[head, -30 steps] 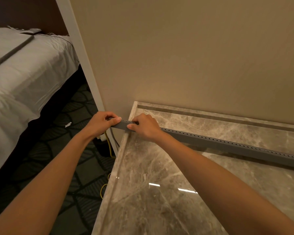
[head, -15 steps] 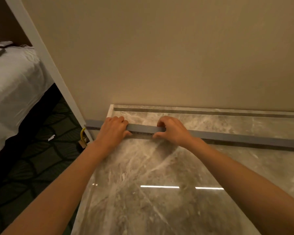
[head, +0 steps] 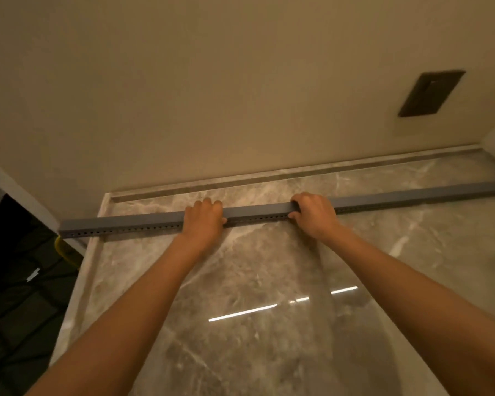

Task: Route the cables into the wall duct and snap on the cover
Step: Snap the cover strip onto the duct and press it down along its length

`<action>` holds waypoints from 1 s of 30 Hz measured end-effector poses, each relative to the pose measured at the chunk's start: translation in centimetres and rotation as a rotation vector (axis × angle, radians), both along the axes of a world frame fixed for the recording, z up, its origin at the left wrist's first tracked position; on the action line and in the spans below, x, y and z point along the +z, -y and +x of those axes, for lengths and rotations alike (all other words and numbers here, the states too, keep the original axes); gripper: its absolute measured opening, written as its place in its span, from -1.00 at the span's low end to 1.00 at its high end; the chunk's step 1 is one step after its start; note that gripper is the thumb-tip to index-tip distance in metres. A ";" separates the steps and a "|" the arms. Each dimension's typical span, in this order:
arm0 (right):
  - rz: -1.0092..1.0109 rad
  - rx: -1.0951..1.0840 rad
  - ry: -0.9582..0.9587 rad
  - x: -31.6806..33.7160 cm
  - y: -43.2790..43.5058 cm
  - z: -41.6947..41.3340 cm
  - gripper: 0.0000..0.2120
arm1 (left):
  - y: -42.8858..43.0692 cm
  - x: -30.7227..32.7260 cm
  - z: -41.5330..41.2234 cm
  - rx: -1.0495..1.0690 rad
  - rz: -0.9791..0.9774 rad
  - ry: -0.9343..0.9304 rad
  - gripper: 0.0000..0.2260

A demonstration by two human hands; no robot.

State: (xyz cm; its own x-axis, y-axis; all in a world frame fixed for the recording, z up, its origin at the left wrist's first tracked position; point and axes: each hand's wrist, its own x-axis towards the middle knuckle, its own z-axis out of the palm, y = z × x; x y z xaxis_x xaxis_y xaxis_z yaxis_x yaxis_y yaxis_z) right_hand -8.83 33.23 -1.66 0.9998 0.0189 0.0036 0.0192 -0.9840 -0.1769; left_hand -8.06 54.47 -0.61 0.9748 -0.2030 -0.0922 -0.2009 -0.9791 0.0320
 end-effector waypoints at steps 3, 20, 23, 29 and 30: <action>0.066 -0.120 -0.002 0.0 5.3 -0.8 -0.73 | 4.2 -0.2 0.0 -0.046 -0.047 -0.012 -0.74; 0.058 -0.280 0.084 -0.9 35.8 -2.0 -0.67 | 35.1 -1.4 0.2 -0.162 -0.136 0.043 -0.80; 0.007 -0.231 0.032 -1.1 39.0 -0.8 -0.67 | 36.3 -1.9 0.6 -0.120 -0.116 0.054 -0.78; -0.052 -0.138 0.006 -1.3 40.0 1.4 -0.70 | 36.8 -1.9 1.9 -0.071 -0.132 0.054 -0.78; -0.065 -0.123 0.003 -1.2 40.1 2.1 -0.70 | 36.9 -1.7 2.3 -0.068 -0.131 0.061 -0.77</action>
State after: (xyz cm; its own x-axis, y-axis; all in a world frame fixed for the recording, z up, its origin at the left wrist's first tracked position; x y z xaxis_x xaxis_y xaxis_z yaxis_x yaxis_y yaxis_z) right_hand -6.69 -6.86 -2.83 0.9946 -0.1038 0.0092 -0.1021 -0.9883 -0.1131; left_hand -5.74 17.57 -2.35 0.9614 -0.2752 -0.0018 -0.2721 -0.9514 0.1440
